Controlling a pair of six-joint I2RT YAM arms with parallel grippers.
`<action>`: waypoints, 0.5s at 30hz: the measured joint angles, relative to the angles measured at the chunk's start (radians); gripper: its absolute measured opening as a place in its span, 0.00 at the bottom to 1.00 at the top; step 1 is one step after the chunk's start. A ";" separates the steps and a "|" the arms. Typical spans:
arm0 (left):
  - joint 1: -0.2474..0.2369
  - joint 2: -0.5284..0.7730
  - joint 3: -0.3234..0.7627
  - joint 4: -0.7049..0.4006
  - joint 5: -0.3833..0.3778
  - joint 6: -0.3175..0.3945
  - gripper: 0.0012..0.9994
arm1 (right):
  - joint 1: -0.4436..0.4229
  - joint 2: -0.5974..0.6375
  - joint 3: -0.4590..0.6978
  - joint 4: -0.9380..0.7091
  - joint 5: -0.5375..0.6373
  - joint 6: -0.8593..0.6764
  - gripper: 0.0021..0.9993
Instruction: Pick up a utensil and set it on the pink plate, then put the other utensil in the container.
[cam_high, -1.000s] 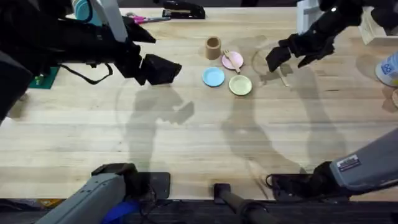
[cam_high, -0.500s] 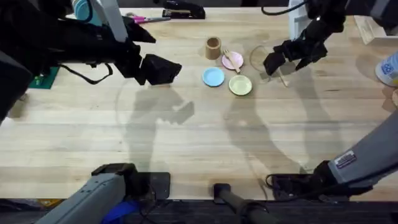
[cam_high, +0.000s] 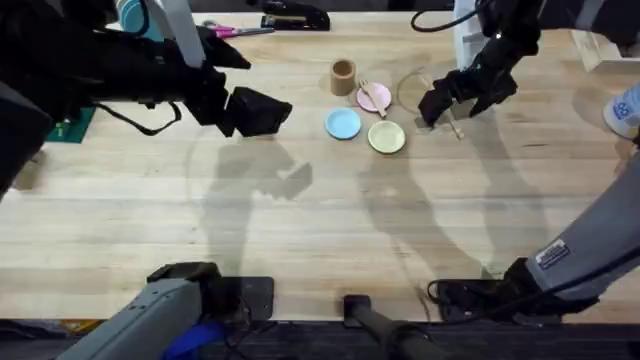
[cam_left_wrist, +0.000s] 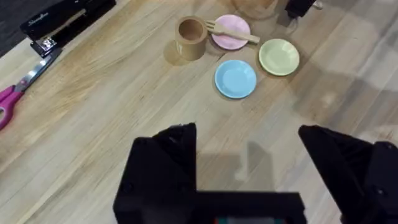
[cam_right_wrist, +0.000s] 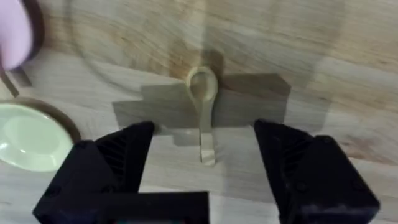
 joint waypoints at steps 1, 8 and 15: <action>0.000 0.000 0.000 0.000 0.000 0.000 1.00 | 0.000 0.000 0.000 0.000 0.000 0.000 0.96; 0.000 0.000 0.000 0.000 0.000 0.000 1.00 | 0.004 0.000 0.000 0.000 -0.001 0.000 0.75; 0.000 0.000 0.000 0.000 0.000 0.000 1.00 | 0.007 0.000 0.000 0.001 -0.001 0.000 0.59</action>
